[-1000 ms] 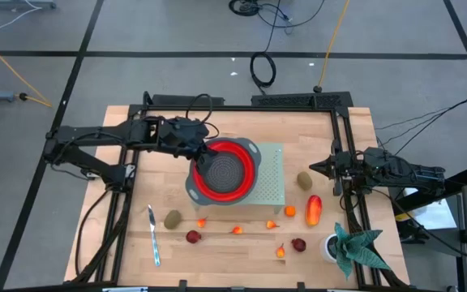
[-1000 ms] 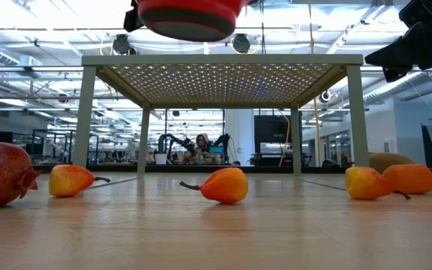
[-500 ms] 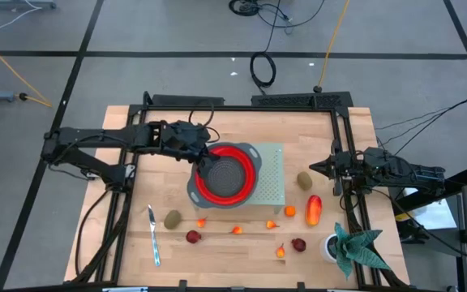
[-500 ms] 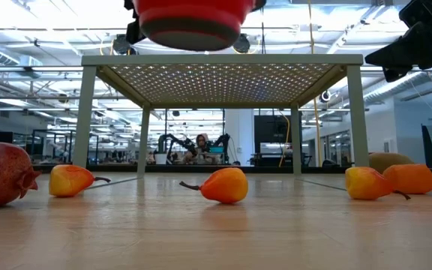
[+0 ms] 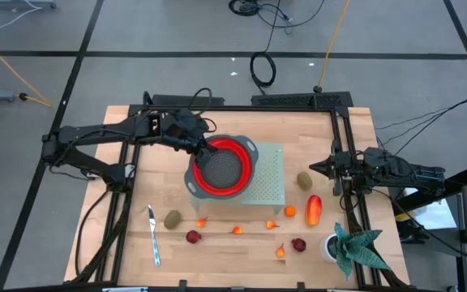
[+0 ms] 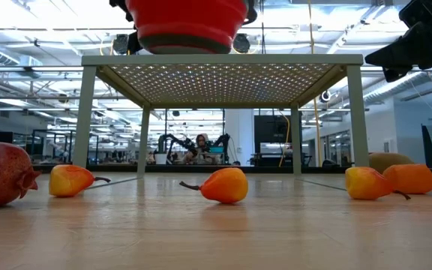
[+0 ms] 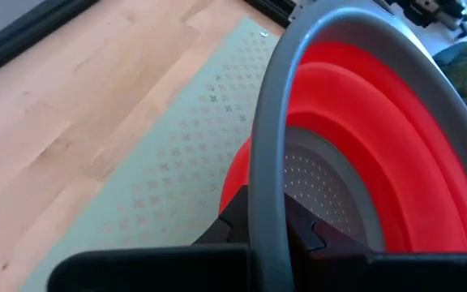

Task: Pick & Place Fruit
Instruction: Put the strainer on the shelf

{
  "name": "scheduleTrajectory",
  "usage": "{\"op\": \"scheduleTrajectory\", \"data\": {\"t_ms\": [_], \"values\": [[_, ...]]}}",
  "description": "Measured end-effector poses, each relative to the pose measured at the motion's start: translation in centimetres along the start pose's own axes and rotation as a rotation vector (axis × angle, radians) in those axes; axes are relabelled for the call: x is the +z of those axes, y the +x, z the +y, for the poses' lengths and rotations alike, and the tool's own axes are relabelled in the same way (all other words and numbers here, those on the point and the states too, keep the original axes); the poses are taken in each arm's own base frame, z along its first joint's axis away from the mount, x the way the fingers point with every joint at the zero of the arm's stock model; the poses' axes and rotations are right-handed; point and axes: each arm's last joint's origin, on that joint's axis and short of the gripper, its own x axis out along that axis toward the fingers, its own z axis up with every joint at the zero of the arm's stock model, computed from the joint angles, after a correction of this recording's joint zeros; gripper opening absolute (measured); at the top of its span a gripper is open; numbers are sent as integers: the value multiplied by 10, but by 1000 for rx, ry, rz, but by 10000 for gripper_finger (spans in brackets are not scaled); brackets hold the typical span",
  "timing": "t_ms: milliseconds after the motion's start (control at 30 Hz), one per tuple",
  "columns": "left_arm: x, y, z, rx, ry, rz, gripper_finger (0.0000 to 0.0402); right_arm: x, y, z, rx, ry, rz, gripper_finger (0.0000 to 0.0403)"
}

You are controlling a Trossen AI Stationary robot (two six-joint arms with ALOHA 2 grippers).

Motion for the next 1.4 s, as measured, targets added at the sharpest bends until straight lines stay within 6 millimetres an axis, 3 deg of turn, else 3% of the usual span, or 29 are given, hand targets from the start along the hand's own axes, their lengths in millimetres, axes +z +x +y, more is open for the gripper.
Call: {"op": "scheduleTrajectory", "data": {"t_ms": [400, 767, 1200, 1400], "values": [[-6, 4, 0, -38, 14, 8, 10, 0, 0, 0, 0, 0, 0, 0], [6, -8, 23, -34, -1, -36, 10, 0, 0, 0, -1, -3, 2, 0], [-2, -5, 16, -58, 41, 26, 10, 0, 0, 0, -17, -2, 1, 0], [-16, 8, 24, -108, 12, 29, 10, -1, 0, -1, -50, 3, 6, 0]]}}
